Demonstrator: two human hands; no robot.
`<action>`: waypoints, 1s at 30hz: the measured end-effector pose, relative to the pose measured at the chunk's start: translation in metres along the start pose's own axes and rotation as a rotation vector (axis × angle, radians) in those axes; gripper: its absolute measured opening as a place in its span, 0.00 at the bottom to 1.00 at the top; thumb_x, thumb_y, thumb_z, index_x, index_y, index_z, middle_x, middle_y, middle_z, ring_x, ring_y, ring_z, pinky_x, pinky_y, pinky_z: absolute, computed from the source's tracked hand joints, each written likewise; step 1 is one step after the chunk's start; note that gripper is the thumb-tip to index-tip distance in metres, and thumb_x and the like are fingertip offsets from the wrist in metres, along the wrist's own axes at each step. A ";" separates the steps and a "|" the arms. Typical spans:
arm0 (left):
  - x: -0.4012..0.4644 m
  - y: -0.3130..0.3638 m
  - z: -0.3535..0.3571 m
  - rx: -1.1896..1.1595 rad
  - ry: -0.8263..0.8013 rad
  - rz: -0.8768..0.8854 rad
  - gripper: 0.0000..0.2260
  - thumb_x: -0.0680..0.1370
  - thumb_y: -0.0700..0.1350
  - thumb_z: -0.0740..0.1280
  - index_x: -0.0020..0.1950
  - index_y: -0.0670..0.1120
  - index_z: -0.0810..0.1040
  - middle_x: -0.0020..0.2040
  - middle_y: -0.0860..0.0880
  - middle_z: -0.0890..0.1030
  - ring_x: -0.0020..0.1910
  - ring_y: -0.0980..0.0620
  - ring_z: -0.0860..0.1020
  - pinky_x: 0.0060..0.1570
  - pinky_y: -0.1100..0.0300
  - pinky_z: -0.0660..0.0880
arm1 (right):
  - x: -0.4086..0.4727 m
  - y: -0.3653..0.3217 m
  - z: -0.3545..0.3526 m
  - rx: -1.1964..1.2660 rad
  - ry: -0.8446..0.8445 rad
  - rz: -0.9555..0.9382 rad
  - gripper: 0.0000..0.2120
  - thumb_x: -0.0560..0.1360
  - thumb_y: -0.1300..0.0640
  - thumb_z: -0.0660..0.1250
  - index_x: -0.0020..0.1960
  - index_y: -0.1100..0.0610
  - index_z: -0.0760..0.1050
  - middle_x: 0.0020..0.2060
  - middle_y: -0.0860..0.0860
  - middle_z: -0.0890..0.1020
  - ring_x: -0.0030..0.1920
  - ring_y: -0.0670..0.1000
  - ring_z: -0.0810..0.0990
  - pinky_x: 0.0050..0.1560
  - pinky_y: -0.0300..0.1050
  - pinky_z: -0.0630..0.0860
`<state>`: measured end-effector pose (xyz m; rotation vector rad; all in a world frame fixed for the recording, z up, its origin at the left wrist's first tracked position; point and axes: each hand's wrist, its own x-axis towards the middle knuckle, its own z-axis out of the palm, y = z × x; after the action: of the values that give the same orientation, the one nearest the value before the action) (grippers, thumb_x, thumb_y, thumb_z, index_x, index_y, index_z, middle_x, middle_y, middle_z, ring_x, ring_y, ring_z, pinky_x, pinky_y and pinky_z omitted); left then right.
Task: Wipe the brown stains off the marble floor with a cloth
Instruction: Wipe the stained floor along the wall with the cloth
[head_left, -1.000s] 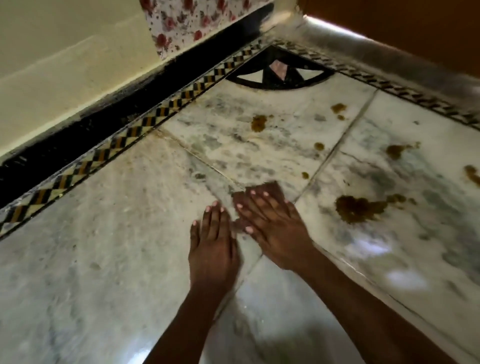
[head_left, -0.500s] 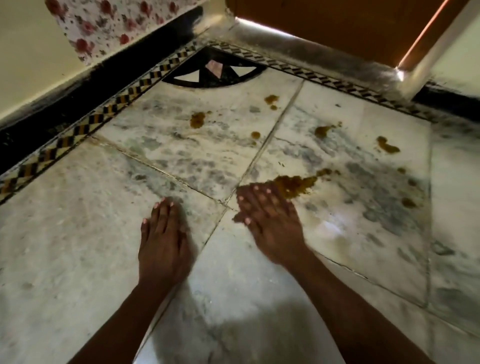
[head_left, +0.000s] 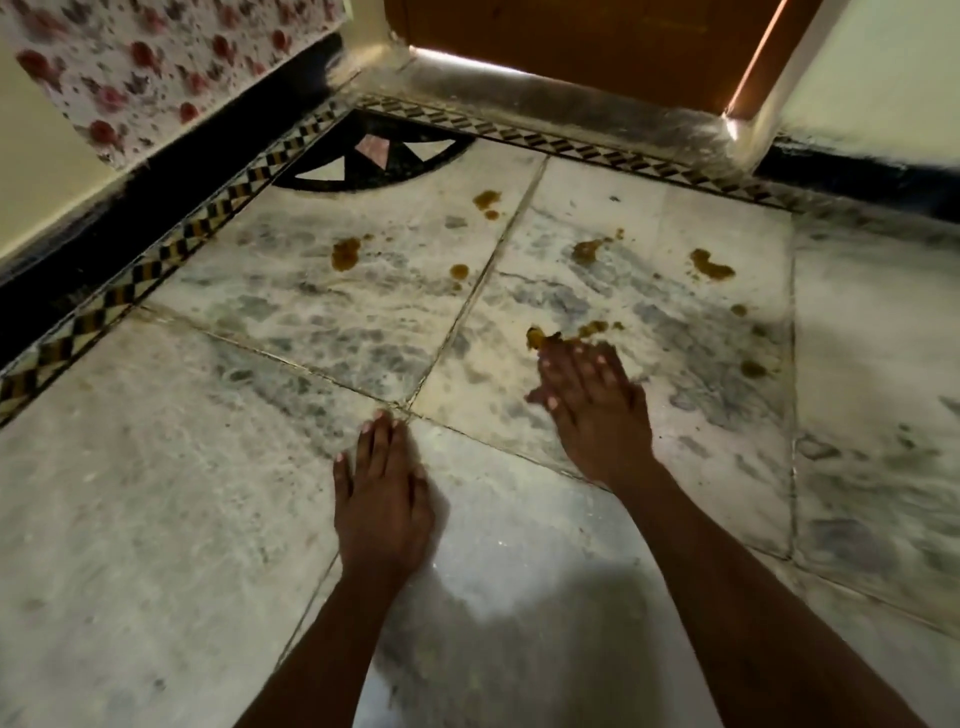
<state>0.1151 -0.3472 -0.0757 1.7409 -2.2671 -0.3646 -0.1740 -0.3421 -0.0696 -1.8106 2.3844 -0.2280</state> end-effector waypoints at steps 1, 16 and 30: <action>-0.002 0.000 0.000 0.006 0.018 -0.001 0.31 0.82 0.54 0.49 0.85 0.45 0.62 0.86 0.46 0.60 0.86 0.46 0.58 0.83 0.38 0.55 | 0.020 -0.005 -0.004 0.063 -0.016 0.100 0.28 0.85 0.37 0.38 0.85 0.32 0.46 0.87 0.43 0.43 0.87 0.51 0.41 0.83 0.70 0.44; -0.002 0.003 0.004 0.015 0.075 -0.007 0.29 0.83 0.51 0.53 0.85 0.46 0.63 0.86 0.48 0.60 0.86 0.50 0.57 0.82 0.39 0.58 | 0.085 -0.032 -0.003 0.140 0.075 0.436 0.28 0.88 0.39 0.45 0.87 0.39 0.47 0.88 0.54 0.48 0.87 0.60 0.44 0.83 0.69 0.45; -0.002 0.004 0.006 0.026 0.099 -0.026 0.28 0.84 0.51 0.54 0.85 0.47 0.64 0.86 0.50 0.61 0.85 0.51 0.58 0.82 0.40 0.57 | 0.059 0.008 -0.004 0.165 -0.077 0.295 0.27 0.85 0.34 0.41 0.84 0.29 0.45 0.87 0.46 0.41 0.87 0.55 0.38 0.82 0.71 0.42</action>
<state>0.1092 -0.3444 -0.0803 1.7623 -2.1918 -0.2494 -0.1980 -0.3971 -0.0686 -1.3539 2.4569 -0.3037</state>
